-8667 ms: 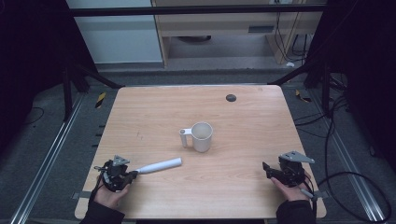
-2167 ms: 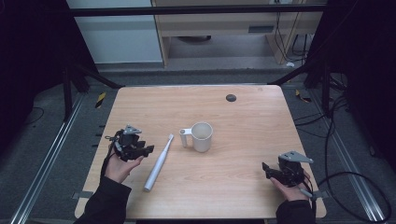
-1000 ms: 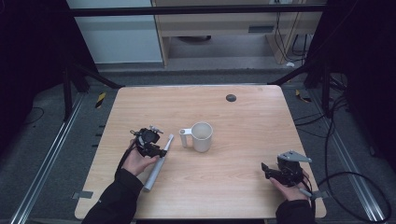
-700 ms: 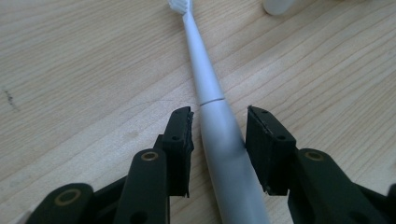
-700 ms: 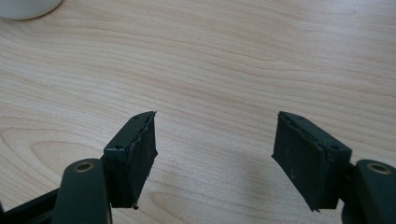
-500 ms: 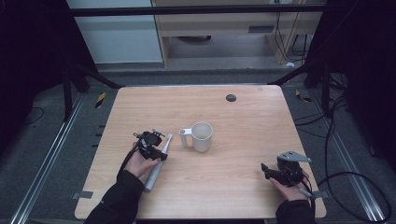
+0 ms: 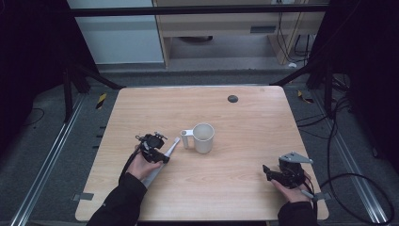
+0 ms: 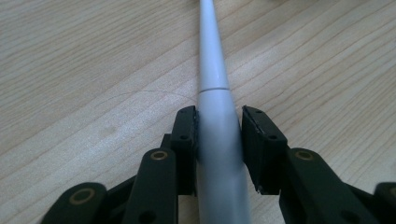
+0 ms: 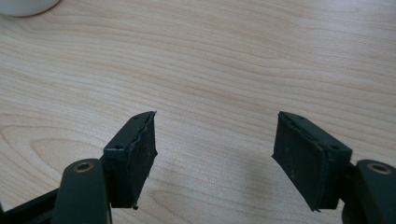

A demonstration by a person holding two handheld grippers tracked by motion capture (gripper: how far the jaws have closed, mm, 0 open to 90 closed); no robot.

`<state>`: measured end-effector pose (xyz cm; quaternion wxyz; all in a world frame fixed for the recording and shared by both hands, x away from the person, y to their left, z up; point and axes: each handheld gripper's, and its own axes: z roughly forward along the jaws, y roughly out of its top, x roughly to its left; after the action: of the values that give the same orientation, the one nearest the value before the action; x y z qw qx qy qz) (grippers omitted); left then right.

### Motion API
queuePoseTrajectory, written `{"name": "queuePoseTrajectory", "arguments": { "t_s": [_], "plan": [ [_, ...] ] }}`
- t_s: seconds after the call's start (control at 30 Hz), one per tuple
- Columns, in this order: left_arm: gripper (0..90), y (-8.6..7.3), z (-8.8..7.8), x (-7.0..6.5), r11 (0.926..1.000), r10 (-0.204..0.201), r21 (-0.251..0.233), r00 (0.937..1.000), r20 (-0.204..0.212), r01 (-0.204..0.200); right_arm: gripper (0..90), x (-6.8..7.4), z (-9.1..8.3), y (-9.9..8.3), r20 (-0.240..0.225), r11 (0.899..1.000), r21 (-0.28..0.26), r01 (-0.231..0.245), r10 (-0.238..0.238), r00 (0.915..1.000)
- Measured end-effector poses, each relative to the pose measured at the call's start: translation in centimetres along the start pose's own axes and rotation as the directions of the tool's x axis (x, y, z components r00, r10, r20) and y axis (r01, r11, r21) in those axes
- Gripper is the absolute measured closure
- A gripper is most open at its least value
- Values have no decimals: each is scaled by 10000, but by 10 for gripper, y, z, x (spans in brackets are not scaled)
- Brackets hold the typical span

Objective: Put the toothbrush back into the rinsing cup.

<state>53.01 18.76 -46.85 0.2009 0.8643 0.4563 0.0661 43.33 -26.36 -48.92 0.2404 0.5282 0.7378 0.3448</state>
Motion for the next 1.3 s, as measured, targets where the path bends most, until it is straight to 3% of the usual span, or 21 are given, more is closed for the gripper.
{"name": "queuePoseTrajectory", "arguments": {
  "t_s": [0.13,0.33,0.53,0.8,1.0,1.03,1.07,1.23,1.27,1.3],
  "plan": [
    [666,0,0,1,10000,-18,43,10000,70,17,296,0,-1,0,-25,10000,-1,-39,39,10000],
    [670,-1,-2,-1,9999,141,-10,9998,-140,-141,296,0,0,0,-12,10000,9,-35,35,10000],
    [671,-4,-20,1,9993,79,-359,10000,-58,-81,296,0,0,0,-21,10000,12,-65,65,10000],
    [672,-7,-51,3,9926,60,-1209,10000,-23,-63,297,0,0,0,-27,10000,22,-81,81,10000],
    [673,-8,-76,4,9721,-75,-2344,9998,-196,27,297,0,-1,0,-26,10000,-2,-79,79,10000],
    [673,-8,-76,4,9721,-75,-2344,9998,-196,27,297,0,-1,0,-26,10000,0,-79,79,10000],
    [673,-7,-82,4,9638,-85,-2667,9996,-279,7,296,0,-1,0,-27,10000,4,-80,80,10000],
    [674,-5,-95,3,9382,-43,-3459,9990,-447,-114,296,0,0,0,-24,10000,18,-85,85,10000],
    [674,-5,-95,3,9382,-43,-3459,9990,-447,-114,296,0,0,0,-24,10000,18,-85,85,10000],
    [673,-3,-99,2,9227,-108,-3853,9985,-542,-109,296,0,0,0,-22,10000,16,-92,92,10000]
  ]
}}
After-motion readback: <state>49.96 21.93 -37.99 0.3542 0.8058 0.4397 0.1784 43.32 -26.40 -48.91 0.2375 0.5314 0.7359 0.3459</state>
